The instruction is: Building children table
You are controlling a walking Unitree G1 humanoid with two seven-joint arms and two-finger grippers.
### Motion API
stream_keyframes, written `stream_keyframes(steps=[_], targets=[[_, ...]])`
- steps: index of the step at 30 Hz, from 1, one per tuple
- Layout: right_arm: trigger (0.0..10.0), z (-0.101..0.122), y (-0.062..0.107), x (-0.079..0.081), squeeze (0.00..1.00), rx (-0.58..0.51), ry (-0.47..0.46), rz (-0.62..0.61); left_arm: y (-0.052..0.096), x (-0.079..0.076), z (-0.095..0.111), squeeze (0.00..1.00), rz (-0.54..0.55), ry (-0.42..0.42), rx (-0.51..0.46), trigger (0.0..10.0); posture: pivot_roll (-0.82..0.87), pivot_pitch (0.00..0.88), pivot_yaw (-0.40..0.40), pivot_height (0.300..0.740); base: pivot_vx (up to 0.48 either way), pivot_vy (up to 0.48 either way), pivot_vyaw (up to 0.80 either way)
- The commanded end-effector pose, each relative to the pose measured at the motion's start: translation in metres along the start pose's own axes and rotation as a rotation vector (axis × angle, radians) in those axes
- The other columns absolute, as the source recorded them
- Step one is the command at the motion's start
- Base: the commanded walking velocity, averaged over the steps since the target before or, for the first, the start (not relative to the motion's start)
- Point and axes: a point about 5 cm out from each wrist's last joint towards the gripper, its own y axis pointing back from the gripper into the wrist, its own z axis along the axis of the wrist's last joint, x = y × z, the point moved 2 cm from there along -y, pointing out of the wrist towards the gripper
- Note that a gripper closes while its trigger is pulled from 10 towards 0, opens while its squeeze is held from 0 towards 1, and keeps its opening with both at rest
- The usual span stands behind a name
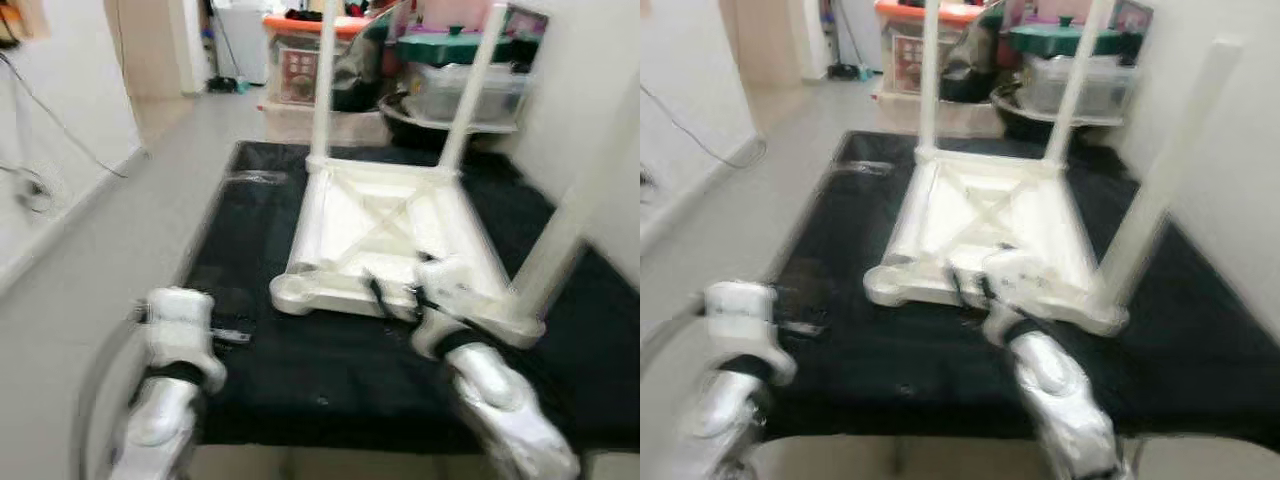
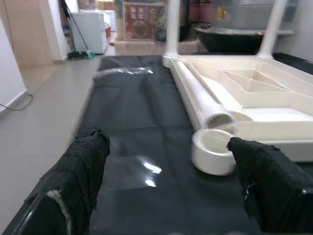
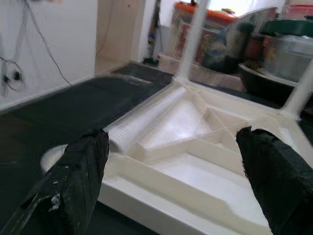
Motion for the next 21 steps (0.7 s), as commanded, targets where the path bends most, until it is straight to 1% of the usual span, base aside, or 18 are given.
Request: stream_keyframes(steps=[1,5,7,11,12,13,15,16,18,21], targets=[[10.0,0.0040,-0.0017,0.0034,0.00,-0.023,0.003,0.012,-0.0003,0.0048,-0.0015,0.00,0.020,-0.018,0.002,10.0,0.06,0.000,-0.090,0.740,0.000,0.398,0.00],[10.0,0.0023,-0.0053,0.0048,0.00,-0.027,0.006,0.017,0.0001,0.0078,0.0023,0.00,0.025,-0.020,-0.029,10.0,0.06,0.000,-0.095,0.740,0.000,0.000,0.00],[10.0,0.0019,-0.0059,0.0057,0.00,-0.027,0.007,0.021,0.0000,0.0069,0.0021,0.00,0.018,-0.021,-0.028,10.0,0.06,0.000,-0.095,0.740,0.000,0.000,0.00],[10.0,0.0023,-0.0063,0.0068,0.00,-0.036,0.039,0.027,-0.0028,0.0026,0.0008,0.00,0.004,-0.019,-0.023,10.0,0.06,0.000,-0.088,0.740,0.000,0.000,0.00],[10.0,0.0019,-0.0065,0.0053,0.00,-0.038,0.062,0.020,-0.0046,0.0006,0.0012,0.00,0.002,-0.012,-0.028,10.0,0.05,0.000,-0.087,0.740,0.292,0.000,0.80],[10.0,0.0019,-0.0065,0.0053,0.00,-0.038,0.062,0.020,-0.0046,0.0006,0.0012,0.00,0.002,-0.012,-0.028,10.0,0.05,0.000,-0.087,0.740,0.292,0.000,0.80],[10.0,0.0009,-0.0069,0.0035,0.00,-0.037,0.026,0.009,-0.0054,-0.0001,0.0015,0.00,0.002,-0.007,-0.031,10.0,0.05,0.000,-0.087,0.740,0.307,0.000,0.80],[10.0,0.0003,-0.0069,0.0028,0.00,-0.033,0.002,0.006,-0.0055,-0.0002,0.0013,0.00,0.003,-0.005,-0.032,10.0,0.05,0.000,-0.086,0.740,0.345,0.000,0.00],[10.0,-0.0002,-0.0071,0.0019,0.00,-0.031,0.004,0.000,-0.0057,-0.0003,0.0010,0.00,0.002,-0.005,-0.032,10.0,0.05,0.000,-0.086,0.740,0.356,0.000,0.00],[10.0,-0.0037,-0.0081,0.0000,0.00,-0.023,0.033,-0.014,-0.0051,-0.0008,-0.0005,0.00,-0.001,-0.006,-0.033,10.0,0.05,0.000,-0.087,0.740,0.361,0.000,0.00]])
